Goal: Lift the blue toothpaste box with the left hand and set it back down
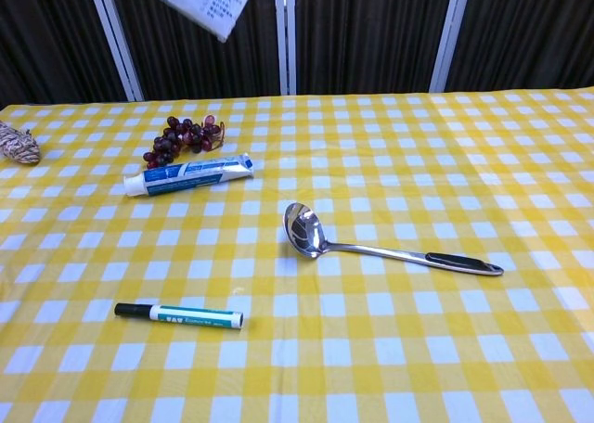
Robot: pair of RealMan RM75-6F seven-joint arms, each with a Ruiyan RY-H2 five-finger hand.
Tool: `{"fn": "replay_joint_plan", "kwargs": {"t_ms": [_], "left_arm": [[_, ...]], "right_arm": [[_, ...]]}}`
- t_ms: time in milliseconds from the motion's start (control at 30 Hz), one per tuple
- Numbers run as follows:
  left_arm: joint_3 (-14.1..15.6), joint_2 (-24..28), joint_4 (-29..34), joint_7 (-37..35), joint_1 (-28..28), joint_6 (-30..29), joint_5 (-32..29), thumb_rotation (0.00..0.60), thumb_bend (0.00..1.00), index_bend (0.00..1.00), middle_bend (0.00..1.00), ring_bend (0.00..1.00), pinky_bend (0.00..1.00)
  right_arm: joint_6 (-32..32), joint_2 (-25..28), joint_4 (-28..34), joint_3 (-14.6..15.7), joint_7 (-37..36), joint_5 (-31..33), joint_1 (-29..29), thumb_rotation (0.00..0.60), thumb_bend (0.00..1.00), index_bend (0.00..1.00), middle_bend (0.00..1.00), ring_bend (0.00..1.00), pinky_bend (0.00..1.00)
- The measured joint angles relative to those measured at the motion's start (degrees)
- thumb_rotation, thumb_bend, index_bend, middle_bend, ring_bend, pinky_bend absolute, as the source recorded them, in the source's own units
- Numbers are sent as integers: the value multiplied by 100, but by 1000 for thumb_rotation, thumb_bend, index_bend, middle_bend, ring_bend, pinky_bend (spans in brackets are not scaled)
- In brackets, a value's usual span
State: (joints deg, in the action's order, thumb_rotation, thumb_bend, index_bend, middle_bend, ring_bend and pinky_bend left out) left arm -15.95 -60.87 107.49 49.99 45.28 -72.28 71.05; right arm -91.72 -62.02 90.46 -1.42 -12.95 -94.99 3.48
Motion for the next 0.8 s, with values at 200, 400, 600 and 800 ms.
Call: {"fn": "replay_joint_plan", "kwargs": {"t_ms": [200,400,600,800], "left_arm": [[256,-400,124,-231,-143,188,-553,600,270,501,332,357,384],[395,-1091,-1,-629,-282,200,-1019,600,259,378,225,262,304],[550,-1715,-309,-1127,-450,208,-1362,600,222,172,25,77,137],[713,-1867,-479,-1717,-644,380,-1496,600,202,66,0,0,22]], "right_arm": [[46,-12,4,-1,39,24,13,600,117,7,0,0,0],[82,-12,15,-2,66,67,13,600,117,7,0,0,0],[107,-19,23,-11,114,100,16,600,117,7,0,0,0],[188,-62,14,-6,239,134,35,600,117,7,0,0,0]]}}
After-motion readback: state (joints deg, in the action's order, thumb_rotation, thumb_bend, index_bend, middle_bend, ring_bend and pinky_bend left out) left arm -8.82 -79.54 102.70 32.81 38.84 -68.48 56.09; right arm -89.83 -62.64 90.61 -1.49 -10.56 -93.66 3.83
